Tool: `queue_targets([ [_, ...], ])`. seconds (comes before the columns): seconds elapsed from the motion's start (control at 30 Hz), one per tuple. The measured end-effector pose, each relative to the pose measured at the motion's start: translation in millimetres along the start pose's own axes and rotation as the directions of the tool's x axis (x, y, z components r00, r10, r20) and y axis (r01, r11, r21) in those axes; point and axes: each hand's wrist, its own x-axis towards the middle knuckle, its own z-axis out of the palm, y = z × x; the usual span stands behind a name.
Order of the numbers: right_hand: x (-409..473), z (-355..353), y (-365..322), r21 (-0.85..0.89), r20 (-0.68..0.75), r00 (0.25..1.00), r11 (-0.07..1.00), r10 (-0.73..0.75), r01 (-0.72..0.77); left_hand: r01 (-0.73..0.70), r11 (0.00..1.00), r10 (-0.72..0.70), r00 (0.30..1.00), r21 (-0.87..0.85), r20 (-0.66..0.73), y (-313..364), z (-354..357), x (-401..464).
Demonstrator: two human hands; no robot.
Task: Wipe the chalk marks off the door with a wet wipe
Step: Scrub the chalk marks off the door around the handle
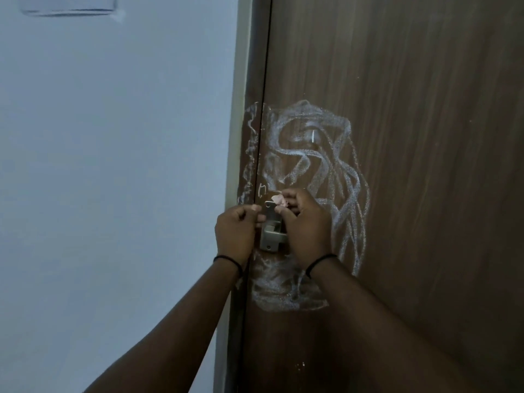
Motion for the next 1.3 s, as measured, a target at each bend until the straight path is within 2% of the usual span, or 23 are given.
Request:
queue_targets([
  [0.1, 19, 10, 4, -0.122, 0.011, 0.999, 0.992, -0.034, 0.035, -0.119, 0.941, 0.144, 0.988, 0.317, -0.058, -21, 2, -2],
  [0.2, 37, 24, 5, -0.214, 0.053, 0.992, 0.969, -0.116, 0.125, -0.175, 0.901, 0.223, 0.972, 0.398, -0.077, -33, 7, -2],
  [0.33, 58, 44, 3, -0.34, 0.128, 0.966, 0.905, -0.226, 0.257, -0.15, 0.919, 0.217, 0.964, 0.364, -0.151, -39, 13, 4],
  [0.5, 50, 54, 9, -0.46, 0.232, 0.939, 0.822, -0.255, 0.337, -0.143, 0.946, 0.2, 0.964, 0.29, -0.175, -39, 15, 5],
  [0.67, 64, 42, 6, -0.41, 0.049, 0.961, 0.872, -0.273, 0.268, -0.2, 0.946, 0.246, 0.956, 0.256, -0.163, -38, 13, 1],
  [0.8, 58, 47, 2, -0.478, 0.24, 0.933, 0.804, -0.269, 0.355, -0.232, 0.93, 0.287, 0.943, 0.286, -0.167, -39, 12, 2],
  [0.87, 54, 34, 11, -0.462, 0.205, 0.947, 0.828, -0.247, 0.317, -0.272, 0.913, 0.325, 0.936, 0.303, -0.138, -38, 10, 3],
  [1.0, 65, 19, 16, -0.424, -0.009, 0.97, 0.879, -0.244, 0.217, -0.416, 0.81, 0.463, 0.886, 0.413, -0.015, -32, 12, 6],
  [1.07, 59, 23, 12, -0.383, 0.069, 0.957, 0.878, -0.283, 0.287, -0.475, 0.75, 0.511, 0.858, 0.46, 0.053, -28, 15, 10],
  [1.13, 47, 22, 16, -0.425, 0.192, 0.925, 0.822, -0.328, 0.38, -0.511, 0.687, 0.528, 0.839, 0.517, 0.129, -26, 15, 16],
  [1.17, 44, 16, 22, -0.446, 0.205, 0.916, 0.801, -0.344, 0.4, -0.521, 0.655, 0.517, 0.837, 0.547, 0.178, -25, 14, 19],
  [1.3, 58, -9, 35, -0.452, 0.0, 0.939, 0.838, -0.343, 0.307, -0.577, 0.533, 0.476, 0.809, 0.619, 0.344, -25, 18, 26],
])
